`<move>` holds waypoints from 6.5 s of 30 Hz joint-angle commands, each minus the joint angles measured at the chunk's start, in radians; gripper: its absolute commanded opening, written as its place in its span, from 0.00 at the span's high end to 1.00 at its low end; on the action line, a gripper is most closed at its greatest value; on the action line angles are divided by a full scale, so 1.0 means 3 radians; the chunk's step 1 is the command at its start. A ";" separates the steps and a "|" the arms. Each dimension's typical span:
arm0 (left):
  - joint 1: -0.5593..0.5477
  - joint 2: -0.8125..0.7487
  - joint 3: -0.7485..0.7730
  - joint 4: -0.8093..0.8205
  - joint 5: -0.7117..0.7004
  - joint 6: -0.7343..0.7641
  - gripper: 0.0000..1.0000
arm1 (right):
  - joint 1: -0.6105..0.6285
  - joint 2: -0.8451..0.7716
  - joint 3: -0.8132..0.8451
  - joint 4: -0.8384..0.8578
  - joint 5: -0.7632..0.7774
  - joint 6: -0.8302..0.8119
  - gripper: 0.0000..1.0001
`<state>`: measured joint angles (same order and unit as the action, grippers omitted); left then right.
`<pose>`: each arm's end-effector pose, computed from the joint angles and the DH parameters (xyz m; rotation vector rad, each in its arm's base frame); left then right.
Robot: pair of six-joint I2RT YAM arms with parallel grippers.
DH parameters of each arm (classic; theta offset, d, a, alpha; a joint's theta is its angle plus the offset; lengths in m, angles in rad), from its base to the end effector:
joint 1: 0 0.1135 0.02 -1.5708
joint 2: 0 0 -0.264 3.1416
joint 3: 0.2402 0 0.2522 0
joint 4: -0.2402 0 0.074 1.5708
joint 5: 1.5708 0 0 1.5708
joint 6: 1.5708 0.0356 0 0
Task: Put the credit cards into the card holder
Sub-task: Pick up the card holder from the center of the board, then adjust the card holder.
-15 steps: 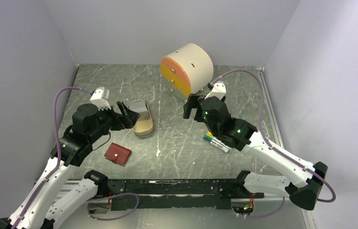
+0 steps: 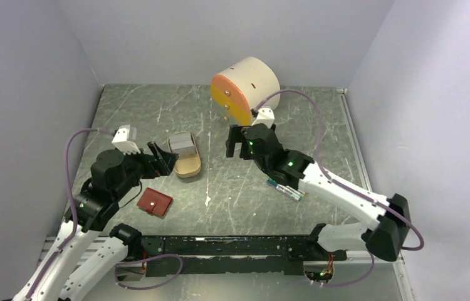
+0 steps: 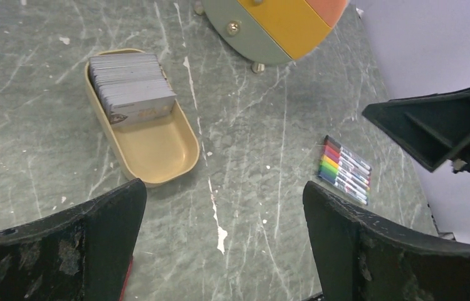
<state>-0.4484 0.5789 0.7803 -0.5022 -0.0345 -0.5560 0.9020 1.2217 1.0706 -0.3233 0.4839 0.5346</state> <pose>0.1192 -0.0560 0.3333 -0.1279 1.9204 -0.6534 0.1834 0.2053 0.3358 -0.0687 2.0117 0.4300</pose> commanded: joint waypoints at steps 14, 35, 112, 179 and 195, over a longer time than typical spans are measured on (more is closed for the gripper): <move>0.0027 -0.0299 -0.0175 -0.0029 -0.0603 0.0193 0.03 | -0.0020 0.1279 0.0367 0.1237 -0.1467 -0.1337 0.11; 0.0032 -0.0978 -0.0098 -0.0620 -0.2043 -0.0271 0.06 | 0.0423 0.2225 0.1218 0.0935 -0.1643 -0.0021 0.35; 0.0029 0.0800 0.0376 -0.0456 0.2861 0.1148 0.36 | 0.0250 0.0221 0.0268 -0.0028 -0.3300 -0.2712 0.99; 0.0026 0.0476 -0.1197 0.3833 0.2233 -0.1217 0.65 | -0.0142 -0.0493 -0.1340 0.3355 -0.2256 0.1708 0.71; 0.0027 0.0188 -0.0694 0.1956 0.2368 -0.0925 0.33 | -0.0893 -0.0300 -0.0480 0.1401 -0.4684 -0.0535 1.00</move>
<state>-0.4412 0.6468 0.4973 0.1940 0.6285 -0.9051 0.6556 1.0874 0.8581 0.2882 -0.6815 0.5774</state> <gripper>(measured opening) 0.660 0.074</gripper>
